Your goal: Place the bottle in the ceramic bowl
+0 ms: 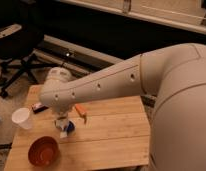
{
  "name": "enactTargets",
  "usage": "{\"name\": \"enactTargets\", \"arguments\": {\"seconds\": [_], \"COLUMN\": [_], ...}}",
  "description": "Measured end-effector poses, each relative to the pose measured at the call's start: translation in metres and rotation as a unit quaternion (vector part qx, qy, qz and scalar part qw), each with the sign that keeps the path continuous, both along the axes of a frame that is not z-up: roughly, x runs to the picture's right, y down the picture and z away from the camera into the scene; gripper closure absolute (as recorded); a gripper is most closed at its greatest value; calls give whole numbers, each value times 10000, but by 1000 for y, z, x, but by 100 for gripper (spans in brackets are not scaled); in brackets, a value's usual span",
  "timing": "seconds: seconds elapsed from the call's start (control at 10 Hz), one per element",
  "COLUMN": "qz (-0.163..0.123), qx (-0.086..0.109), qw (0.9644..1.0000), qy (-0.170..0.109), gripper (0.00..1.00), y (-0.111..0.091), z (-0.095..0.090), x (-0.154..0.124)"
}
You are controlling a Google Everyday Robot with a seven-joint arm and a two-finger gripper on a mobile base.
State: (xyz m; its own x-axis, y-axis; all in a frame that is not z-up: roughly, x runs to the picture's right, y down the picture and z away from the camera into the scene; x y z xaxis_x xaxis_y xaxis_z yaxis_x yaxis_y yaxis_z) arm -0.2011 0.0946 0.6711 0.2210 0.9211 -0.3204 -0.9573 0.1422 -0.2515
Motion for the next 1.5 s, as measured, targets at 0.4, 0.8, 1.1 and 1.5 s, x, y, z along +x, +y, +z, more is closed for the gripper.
{"name": "enactTargets", "arguments": {"seconds": [0.4, 0.8, 1.1, 1.5], "qz": [-773, -875, -878, -874], "qx": [670, 699, 691, 596], "qw": [9907, 9886, 9886, 9889], "qy": [-896, -1007, -1007, -1041], "gripper": [100, 100, 100, 100], "y": [33, 46, 47, 52], "z": [-40, -42, -41, -40], "x": [-61, -64, -65, -68]}}
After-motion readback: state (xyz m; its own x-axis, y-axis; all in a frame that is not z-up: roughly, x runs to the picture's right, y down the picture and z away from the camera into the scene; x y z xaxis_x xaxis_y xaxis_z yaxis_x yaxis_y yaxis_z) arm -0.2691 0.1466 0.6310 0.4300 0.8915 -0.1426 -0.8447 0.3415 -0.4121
